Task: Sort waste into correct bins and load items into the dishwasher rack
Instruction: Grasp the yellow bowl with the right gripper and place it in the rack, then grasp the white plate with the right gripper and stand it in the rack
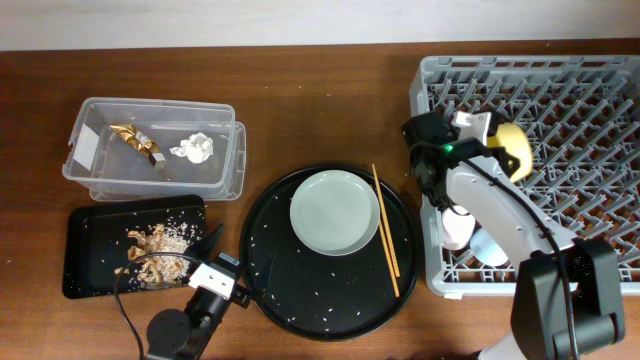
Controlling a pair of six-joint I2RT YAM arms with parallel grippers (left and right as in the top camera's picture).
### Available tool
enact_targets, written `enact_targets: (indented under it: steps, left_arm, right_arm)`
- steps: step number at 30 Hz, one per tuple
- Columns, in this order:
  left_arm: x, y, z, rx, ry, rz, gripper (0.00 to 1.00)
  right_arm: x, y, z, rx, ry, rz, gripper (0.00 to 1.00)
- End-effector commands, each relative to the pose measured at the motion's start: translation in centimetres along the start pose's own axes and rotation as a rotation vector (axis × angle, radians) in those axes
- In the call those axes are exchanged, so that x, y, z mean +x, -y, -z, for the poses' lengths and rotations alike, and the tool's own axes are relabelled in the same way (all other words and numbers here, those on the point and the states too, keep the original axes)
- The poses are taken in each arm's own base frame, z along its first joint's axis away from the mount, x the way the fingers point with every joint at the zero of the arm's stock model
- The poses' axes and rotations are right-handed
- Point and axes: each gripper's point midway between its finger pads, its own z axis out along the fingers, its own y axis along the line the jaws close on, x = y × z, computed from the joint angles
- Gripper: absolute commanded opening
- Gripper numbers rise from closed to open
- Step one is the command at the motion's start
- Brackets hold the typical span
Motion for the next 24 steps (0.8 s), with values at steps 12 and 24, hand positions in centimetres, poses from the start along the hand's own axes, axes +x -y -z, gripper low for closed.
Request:
enact_targets:
  steps: [12,24]
  left_arm:
    - [0.1,0.2,0.0,0.009,0.000,-0.016,0.99]
    - [0.1,0.2,0.0,0.009,-0.002,-0.016,0.99]
  right_arm:
    - [-3.7,-5.3,18.7,-1.097,-0.024,-0.039,0.67]
    - [13.8,-19.6,20.5,-1.192,-0.695,-0.087,0.51]
